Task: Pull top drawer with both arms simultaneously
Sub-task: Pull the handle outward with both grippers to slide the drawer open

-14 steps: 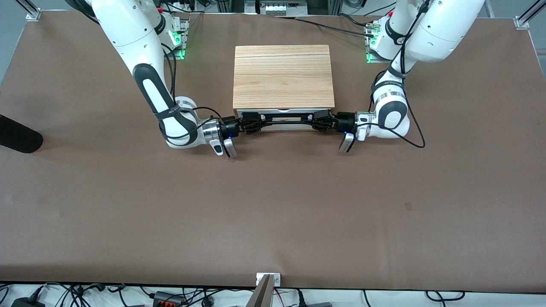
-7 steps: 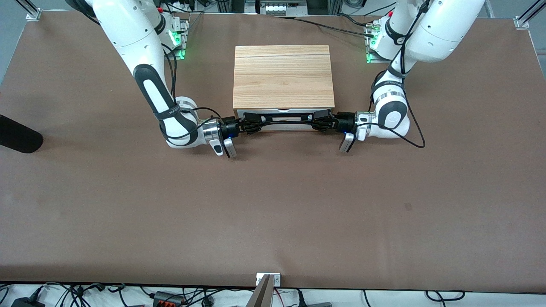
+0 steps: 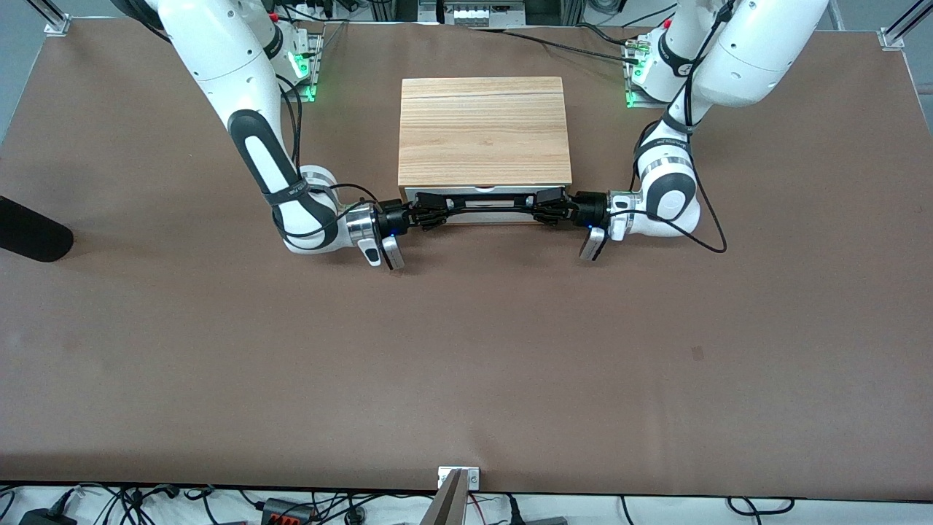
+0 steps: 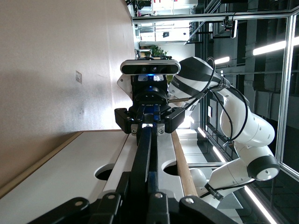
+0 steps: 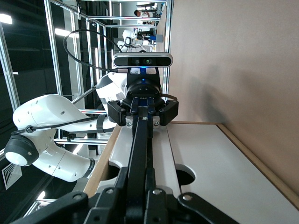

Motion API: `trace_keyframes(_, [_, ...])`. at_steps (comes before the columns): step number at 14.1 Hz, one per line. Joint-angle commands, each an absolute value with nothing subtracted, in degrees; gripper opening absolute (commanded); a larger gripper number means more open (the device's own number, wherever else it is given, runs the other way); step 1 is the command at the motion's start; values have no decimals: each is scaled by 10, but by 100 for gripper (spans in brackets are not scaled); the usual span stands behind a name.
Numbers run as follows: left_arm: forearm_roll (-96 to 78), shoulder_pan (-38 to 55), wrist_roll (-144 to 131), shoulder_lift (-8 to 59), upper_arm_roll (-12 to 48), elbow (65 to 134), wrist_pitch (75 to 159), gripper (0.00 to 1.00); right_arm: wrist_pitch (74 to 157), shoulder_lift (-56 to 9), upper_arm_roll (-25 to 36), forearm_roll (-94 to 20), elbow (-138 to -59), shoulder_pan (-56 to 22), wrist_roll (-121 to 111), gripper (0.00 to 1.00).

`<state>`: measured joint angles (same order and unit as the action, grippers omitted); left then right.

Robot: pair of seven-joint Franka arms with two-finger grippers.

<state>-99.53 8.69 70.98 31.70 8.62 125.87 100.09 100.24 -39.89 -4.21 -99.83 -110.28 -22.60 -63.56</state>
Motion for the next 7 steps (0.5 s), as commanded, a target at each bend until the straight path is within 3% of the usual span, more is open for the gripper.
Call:
trace_keyframes(1, [-1009,84,736,328,97,1238,1018,1,996,-427,-43,-1009,-1061,-222,-659,0])
trace_keyframes(7, [-1004,74,736,380,92,1160,1018,1,998,-487,-40,-1009,-973,-219,-650,0])
